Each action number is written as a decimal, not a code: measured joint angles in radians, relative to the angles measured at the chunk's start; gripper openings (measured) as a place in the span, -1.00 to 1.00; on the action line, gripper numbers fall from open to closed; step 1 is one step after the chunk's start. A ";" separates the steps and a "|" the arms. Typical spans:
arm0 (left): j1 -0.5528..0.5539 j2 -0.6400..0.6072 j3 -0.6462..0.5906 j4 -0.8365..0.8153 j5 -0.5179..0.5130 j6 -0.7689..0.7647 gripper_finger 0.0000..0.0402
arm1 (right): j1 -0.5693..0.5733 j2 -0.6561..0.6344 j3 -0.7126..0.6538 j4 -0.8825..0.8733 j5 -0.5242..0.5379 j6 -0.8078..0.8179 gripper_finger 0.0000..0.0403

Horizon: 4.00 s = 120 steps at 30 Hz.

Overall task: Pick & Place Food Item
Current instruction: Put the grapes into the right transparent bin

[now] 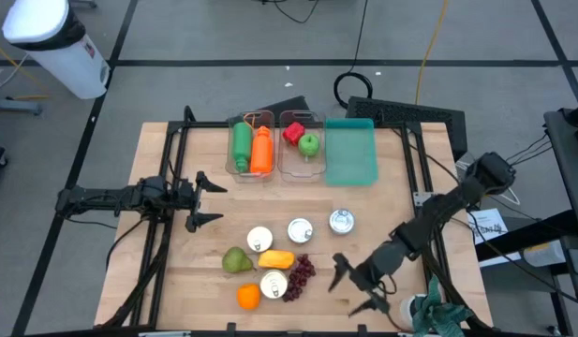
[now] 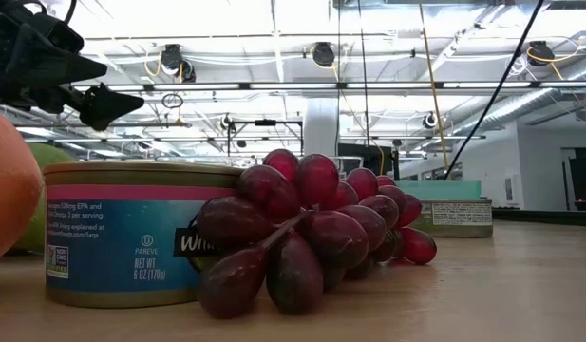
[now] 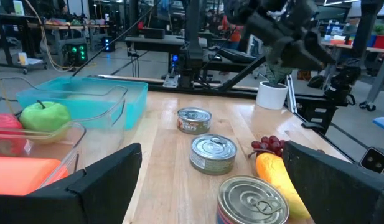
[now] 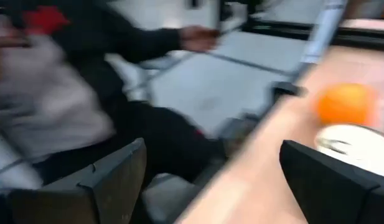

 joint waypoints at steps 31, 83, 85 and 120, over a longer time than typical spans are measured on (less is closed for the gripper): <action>0.000 0.000 0.000 0.000 0.000 0.000 0.99 | -0.188 0.418 0.022 0.042 0.293 -0.037 0.50; 0.000 0.000 0.000 0.000 0.000 0.000 0.99 | -0.179 0.001 0.022 -0.301 0.309 0.031 -0.81; 0.000 0.000 0.000 0.000 0.000 0.000 0.99 | -0.172 -0.027 0.022 -0.365 0.368 0.046 -0.81; 0.000 0.000 0.000 0.000 0.000 0.000 0.99 | -0.160 -0.080 0.022 -0.524 0.636 0.115 -0.81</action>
